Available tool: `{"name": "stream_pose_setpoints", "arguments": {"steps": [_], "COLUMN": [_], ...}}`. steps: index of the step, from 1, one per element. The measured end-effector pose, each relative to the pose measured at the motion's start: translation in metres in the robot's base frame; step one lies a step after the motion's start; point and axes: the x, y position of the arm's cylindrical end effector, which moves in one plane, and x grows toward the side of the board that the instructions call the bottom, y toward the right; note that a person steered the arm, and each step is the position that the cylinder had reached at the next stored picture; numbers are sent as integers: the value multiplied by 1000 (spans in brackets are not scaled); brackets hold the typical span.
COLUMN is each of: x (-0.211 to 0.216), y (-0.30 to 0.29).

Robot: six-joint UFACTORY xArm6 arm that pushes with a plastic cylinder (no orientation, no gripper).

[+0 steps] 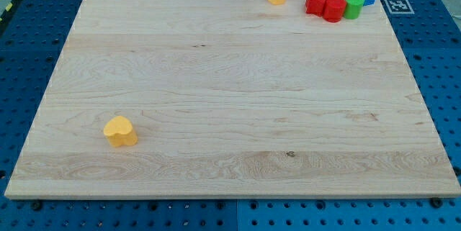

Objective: Push the hexagon into the red star

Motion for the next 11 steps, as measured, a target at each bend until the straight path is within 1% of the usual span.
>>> {"name": "stream_pose_setpoints", "arguments": {"steps": [2, 3, 4, 5, 6, 7, 9, 11], "x": [9, 12, 12, 12, 15, 58, 169, 251], "y": [47, 83, 107, 104, 69, 14, -100, -241]}}
